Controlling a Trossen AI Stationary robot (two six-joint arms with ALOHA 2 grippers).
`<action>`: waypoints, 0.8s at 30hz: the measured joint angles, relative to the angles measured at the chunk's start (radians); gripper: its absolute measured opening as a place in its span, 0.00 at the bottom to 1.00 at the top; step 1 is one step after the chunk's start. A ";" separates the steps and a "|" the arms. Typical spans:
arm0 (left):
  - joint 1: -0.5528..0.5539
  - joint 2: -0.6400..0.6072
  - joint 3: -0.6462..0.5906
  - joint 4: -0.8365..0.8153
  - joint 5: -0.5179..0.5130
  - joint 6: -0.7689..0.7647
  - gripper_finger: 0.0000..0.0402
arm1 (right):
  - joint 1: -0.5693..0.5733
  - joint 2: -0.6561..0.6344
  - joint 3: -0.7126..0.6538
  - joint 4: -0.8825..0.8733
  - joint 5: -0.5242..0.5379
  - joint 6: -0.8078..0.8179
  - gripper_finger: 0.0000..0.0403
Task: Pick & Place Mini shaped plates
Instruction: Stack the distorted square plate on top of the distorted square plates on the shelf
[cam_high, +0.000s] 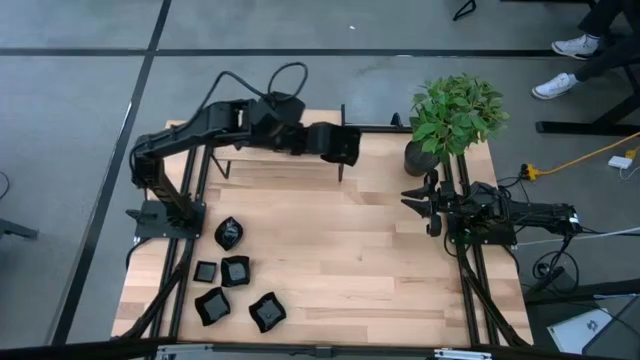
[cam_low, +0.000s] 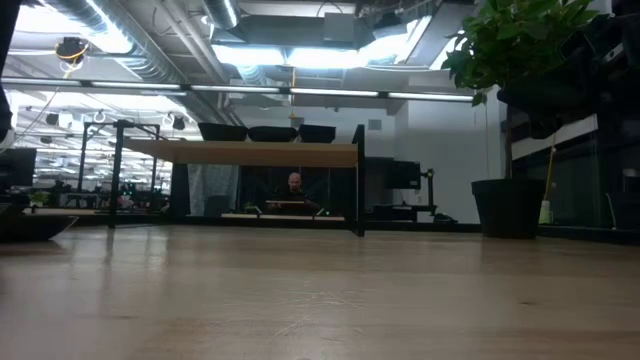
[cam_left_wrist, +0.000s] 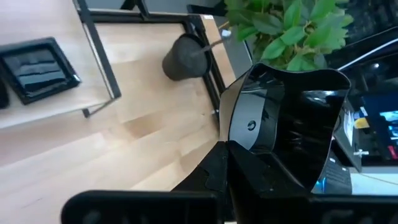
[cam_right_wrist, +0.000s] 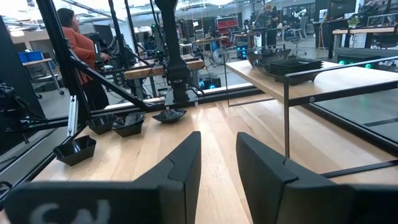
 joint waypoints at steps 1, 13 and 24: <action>0.004 -0.006 0.000 -0.007 -0.001 0.001 0.01 | 0.000 0.000 0.000 0.000 0.000 0.000 0.26; 0.077 -0.066 0.000 -0.215 -0.078 -0.029 0.01 | 0.000 0.000 0.000 0.000 0.000 0.000 0.26; 0.162 -0.101 0.000 -0.462 -0.158 -0.097 0.01 | 0.000 0.000 0.000 0.000 0.000 0.000 0.26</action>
